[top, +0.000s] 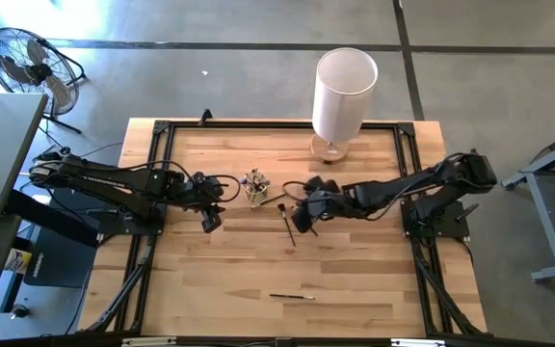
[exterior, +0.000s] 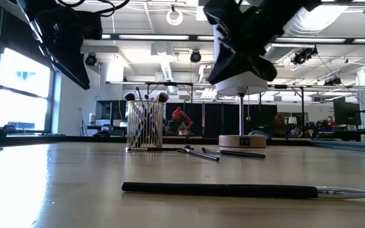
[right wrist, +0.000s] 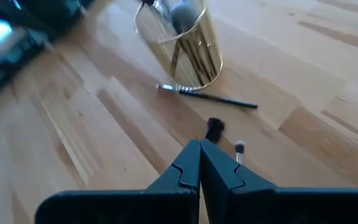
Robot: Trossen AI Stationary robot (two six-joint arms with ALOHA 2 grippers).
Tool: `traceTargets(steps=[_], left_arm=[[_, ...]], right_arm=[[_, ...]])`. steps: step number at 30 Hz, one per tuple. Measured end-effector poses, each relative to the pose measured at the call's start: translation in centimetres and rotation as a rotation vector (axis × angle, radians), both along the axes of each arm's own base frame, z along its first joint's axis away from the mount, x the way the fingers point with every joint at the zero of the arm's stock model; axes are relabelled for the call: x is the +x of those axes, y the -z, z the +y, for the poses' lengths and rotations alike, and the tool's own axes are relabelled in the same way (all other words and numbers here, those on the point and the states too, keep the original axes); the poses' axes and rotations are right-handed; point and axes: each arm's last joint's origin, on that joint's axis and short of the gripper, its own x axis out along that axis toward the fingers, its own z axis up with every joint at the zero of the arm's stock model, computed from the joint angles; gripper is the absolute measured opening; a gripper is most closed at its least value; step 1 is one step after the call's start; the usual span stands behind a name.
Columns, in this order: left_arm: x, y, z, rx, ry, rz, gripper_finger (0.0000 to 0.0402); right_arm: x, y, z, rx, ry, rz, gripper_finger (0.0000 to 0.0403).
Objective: Put items in baskets/containers
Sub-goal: Put the black foundation brush into the yellow holder
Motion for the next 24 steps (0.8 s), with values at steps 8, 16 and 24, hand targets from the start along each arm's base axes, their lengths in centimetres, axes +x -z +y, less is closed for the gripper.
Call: traceTargets(steps=[8, 16, 24], left_arm=[[0.0, 0.0, 0.0, 0.002, -0.002, 0.000, 0.0147], [0.0, 0.0, 0.0, -0.001, -0.008, -0.002, 0.0147], [0.0, 0.0, 0.0, -0.011, -0.024, -0.004, 0.0147]], right_arm=[[5.5, 0.3, -1.3, 0.022, -0.060, 0.369, 0.0000], [8.6, 2.8, -3.0, 0.097, -0.104, 0.469, 0.0027], [8.2, 4.4, -4.2, 0.067, -0.071, 0.521, 0.0081]])
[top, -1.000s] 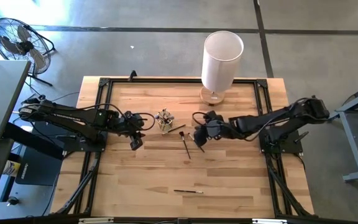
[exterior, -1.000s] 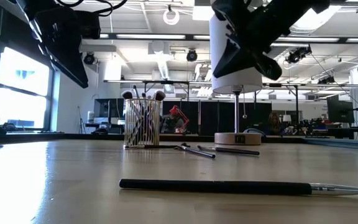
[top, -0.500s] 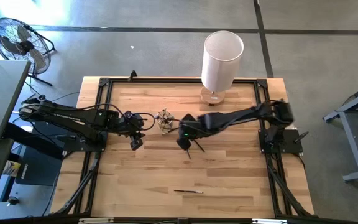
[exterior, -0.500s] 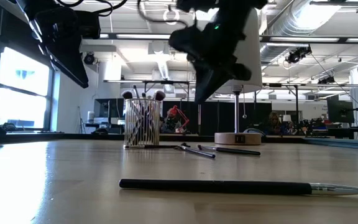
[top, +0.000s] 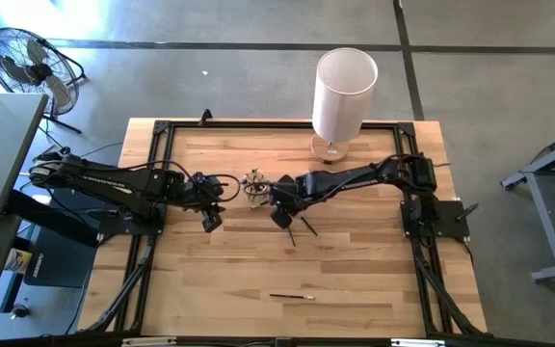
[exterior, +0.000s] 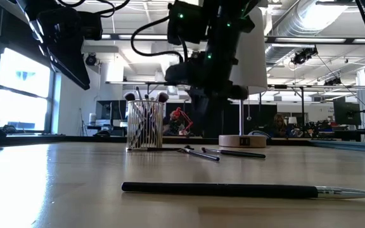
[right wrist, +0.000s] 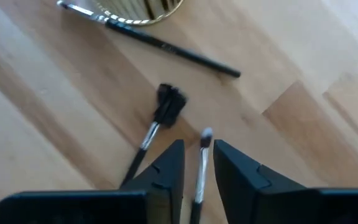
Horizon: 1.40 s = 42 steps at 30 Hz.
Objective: Put items in baskets/containers
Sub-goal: Put the black foundation brush into the yellow holder
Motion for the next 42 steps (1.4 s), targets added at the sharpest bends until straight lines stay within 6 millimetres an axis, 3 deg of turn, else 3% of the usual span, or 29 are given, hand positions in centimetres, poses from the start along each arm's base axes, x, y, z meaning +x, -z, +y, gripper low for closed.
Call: traceTargets(steps=[13, 21, 24, 27, 35, 42], left_arm=[[0.0, 0.0, 0.0, 0.000, 0.000, 0.003, 0.0147], [0.0, 0.0, 0.0, 0.000, 0.000, 0.003, 0.0147], [0.0, 0.0, 0.0, 0.000, -0.001, 0.002, 0.0147], [0.0, 0.0, 0.0, -0.001, -0.003, 0.002, 0.0147], [0.0, 0.0, 0.0, -0.007, -0.003, 0.002, 0.0147], [0.0, 0.0, 0.0, -0.006, 0.002, 0.005, 0.0147]], right_arm=[[-1.5, 3.9, -0.2, -0.001, -0.013, -0.002, 0.0085], [-1.9, 5.1, -0.3, -0.048, 0.003, -0.052, 0.0081], [-2.0, 5.4, -0.3, -0.061, -0.019, -0.060, 0.0060], [-2.1, 5.6, 0.1, -0.075, -0.076, -0.063, 0.0015], [-2.1, 4.8, 1.9, -0.061, -0.141, -0.094, 0.0005], [-2.5, 1.0, 3.3, -0.109, -0.144, -0.219, 0.0003]])
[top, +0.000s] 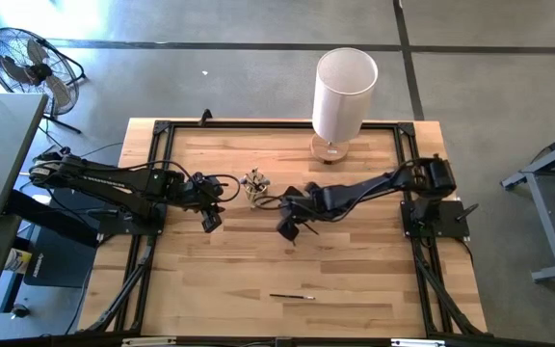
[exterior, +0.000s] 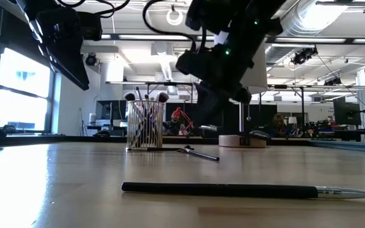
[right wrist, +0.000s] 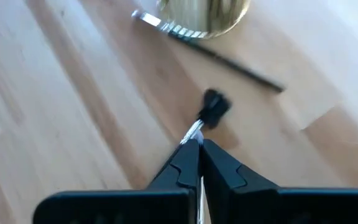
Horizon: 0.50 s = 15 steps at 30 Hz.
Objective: Put items in baskets/containers
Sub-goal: Put the black foundation brush into the yellow holder
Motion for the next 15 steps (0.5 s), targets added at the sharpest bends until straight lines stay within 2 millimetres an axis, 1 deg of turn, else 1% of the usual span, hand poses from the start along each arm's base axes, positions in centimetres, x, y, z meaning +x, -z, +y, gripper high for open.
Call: traceTargets(steps=[3, 7, 9, 11, 13, 15], left_arm=[[0.0, 0.0, 0.0, 0.000, 0.000, 0.001, 0.0147], [0.0, 0.0, 0.0, 0.001, 0.002, -0.003, 0.0147], [0.1, 0.0, 0.0, 0.000, 0.002, -0.008, 0.0147], [0.1, 0.0, 0.0, 0.000, 0.002, -0.006, 0.0147], [0.1, 0.0, 0.0, -0.001, 0.002, -0.007, 0.0147], [0.1, 0.0, 0.0, -0.001, 0.002, -0.008, 0.0147]], right_arm=[[-0.1, -1.3, 0.2, -0.033, 0.015, -0.060, 0.0002], [0.7, -3.6, 0.3, -0.092, 0.012, -0.242, 0.0001], [1.6, -4.6, 0.3, -0.128, -0.024, -0.361, 0.0001], [2.4, -6.1, -0.1, -0.183, -0.057, -0.506, 0.0001], [3.0, -7.7, -0.6, -0.259, -0.105, -0.635, 0.0001], [3.3, -8.8, -1.4, -0.358, -0.143, -0.723, 0.0000]])
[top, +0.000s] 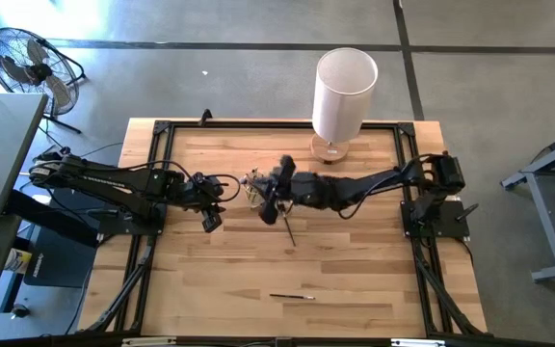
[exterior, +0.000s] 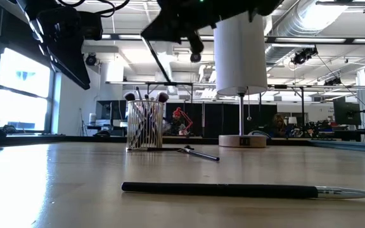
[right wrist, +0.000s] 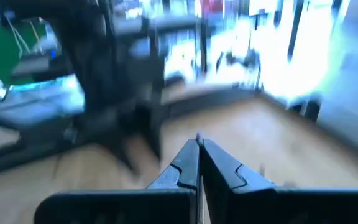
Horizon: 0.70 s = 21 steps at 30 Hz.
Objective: Put items in baskets/containers
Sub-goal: Put the black foundation brush into the yellow holder
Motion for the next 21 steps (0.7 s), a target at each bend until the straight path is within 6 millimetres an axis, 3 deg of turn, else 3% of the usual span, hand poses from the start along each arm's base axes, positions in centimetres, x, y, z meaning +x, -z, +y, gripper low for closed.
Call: traceTargets(steps=[5, 11, 16, 21], left_arm=[[0.0, 0.0, 0.0, 0.000, 0.000, 0.000, 0.0147], [0.0, 0.0, 0.0, 0.000, 0.000, 0.000, 0.0147], [0.0, 0.0, 0.0, 0.014, 0.020, 0.000, 0.0147], [0.1, -0.1, 0.0, 0.045, 0.055, -0.005, 0.0147]], right_arm=[[0.9, -0.8, -3.4, -0.101, 0.062, -0.190, 0.0000], [2.0, 2.2, -7.2, -0.004, 0.077, -0.257, 0.0000], [2.8, 4.9, -7.5, 0.028, 0.029, -0.194, 0.0000], [3.0, 5.7, -6.3, -0.011, -0.043, -0.118, 0.0013]])
